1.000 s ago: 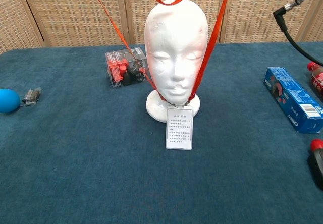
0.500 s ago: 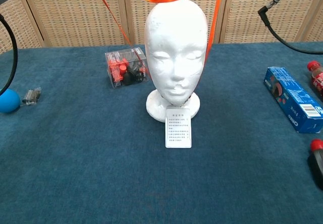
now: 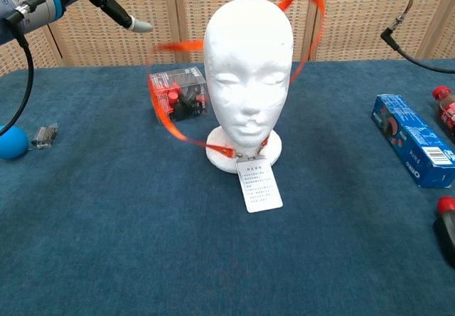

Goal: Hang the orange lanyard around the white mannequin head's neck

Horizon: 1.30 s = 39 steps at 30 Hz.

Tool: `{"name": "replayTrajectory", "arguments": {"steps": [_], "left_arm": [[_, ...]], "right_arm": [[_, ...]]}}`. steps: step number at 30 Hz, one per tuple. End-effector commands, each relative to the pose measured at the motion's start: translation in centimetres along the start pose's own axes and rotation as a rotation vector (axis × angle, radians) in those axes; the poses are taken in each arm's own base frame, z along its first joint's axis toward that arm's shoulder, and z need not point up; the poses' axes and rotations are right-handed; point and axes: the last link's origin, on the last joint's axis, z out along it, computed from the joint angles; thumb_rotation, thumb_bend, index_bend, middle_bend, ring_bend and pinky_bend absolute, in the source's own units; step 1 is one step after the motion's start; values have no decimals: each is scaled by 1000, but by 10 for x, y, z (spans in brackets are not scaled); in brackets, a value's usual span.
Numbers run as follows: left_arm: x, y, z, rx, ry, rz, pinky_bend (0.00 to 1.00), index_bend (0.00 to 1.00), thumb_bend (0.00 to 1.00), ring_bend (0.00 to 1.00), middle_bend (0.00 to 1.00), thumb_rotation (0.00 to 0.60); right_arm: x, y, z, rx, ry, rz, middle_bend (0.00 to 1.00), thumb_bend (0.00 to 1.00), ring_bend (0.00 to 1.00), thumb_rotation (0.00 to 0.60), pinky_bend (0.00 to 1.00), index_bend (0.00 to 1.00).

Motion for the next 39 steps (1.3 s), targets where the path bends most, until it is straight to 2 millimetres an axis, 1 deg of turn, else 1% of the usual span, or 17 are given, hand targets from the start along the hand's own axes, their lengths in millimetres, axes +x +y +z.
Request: {"name": "replayTrajectory", "arguments": {"steps": [1,5,10,12,13,14,15,16,18,19,20,21,24,28,32,34,39], "left_arm": [[0,-4,-2,-11,0,-12,0,0,0,0,0,600],[6,-7,-7,-24,29,-24,0,0,0,0,0,600],[21,-15,-23,-44,72,12,0,0,0,0,0,600],[31,-25,-40,-43,83,70,0,0,0,0,0,600],[39,-37,-56,-25,93,123,0,0,0,0,0,600],[45,-43,-69,-15,93,145,0,0,0,0,0,600],[49,-48,-80,-2,89,160,0,0,0,0,0,600],[52,-51,-89,10,84,171,0,0,0,0,0,600],[60,-61,-115,47,86,197,0,0,0,0,0,600],[62,-63,-124,53,89,203,0,0,0,0,0,600],[63,-69,-137,67,93,224,0,0,0,0,0,600],[64,-74,-154,78,92,255,0,0,0,0,0,600],[65,-81,-184,106,82,286,0,0,0,0,0,600],[64,-89,-227,187,62,285,0,0,0,0,0,600],[65,-92,-247,248,57,258,0,0,0,0,0,600],[66,-93,-258,285,54,232,0,0,0,0,0,600],[66,-93,-266,297,47,233,0,0,0,0,0,600]], "right_arm": [[-1,12,2,-33,4,-12,0,40,0,600,0,16],[4,18,-2,-31,46,3,0,38,0,600,0,15],[21,26,-14,-9,90,-40,9,111,0,600,0,22],[36,33,-26,6,147,-105,101,179,23,600,1,31],[48,42,-36,-1,197,-162,210,228,106,600,33,32],[54,49,-45,-5,221,-189,300,265,192,600,86,32],[56,53,-53,-6,229,-203,443,321,351,600,225,32],[59,58,-60,-12,233,-219,570,381,498,600,414,32],[62,72,-80,-36,224,-267,702,482,653,600,683,32],[62,75,-86,-37,218,-278,750,543,709,600,781,32],[62,83,-95,-49,205,-313,774,577,736,600,825,33],[62,93,-108,-53,188,-357,798,615,764,600,874,35],[57,109,-132,-55,150,-412,831,669,801,600,945,40],[43,124,-165,-49,61,-437,841,689,815,600,972,55],[26,129,-189,-19,-23,-460,843,693,815,600,973,75],[8,129,-202,12,-112,-476,844,694,815,600,973,94],[-27,118,-212,117,-261,-497,844,695,815,600,972,113]]}}
